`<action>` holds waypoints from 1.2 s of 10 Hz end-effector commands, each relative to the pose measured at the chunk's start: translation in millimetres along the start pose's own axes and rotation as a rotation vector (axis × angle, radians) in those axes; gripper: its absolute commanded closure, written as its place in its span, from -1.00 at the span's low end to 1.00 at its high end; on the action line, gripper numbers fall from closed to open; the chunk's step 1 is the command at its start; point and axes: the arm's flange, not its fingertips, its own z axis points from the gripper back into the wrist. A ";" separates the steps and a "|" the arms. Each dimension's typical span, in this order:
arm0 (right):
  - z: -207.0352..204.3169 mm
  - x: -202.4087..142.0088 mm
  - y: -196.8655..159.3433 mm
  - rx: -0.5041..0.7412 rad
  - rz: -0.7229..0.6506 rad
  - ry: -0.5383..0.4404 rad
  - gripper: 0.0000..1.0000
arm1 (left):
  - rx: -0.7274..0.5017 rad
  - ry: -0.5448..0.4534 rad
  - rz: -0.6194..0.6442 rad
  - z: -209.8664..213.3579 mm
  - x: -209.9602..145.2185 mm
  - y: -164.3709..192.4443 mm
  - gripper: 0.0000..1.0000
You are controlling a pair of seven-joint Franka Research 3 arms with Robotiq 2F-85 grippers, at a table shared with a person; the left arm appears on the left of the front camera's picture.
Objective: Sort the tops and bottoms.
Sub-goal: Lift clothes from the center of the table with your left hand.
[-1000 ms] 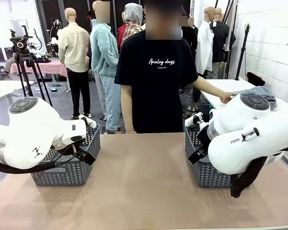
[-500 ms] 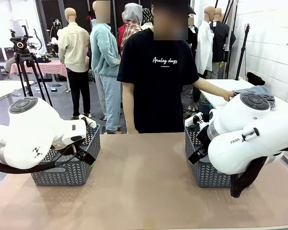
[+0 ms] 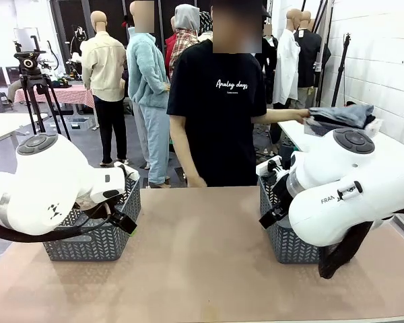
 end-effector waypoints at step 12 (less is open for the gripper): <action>13.4 16.0 75.4 -0.020 -0.167 -0.042 -1.00 | -0.008 0.022 0.148 33.9 13.3 -93.8 -1.00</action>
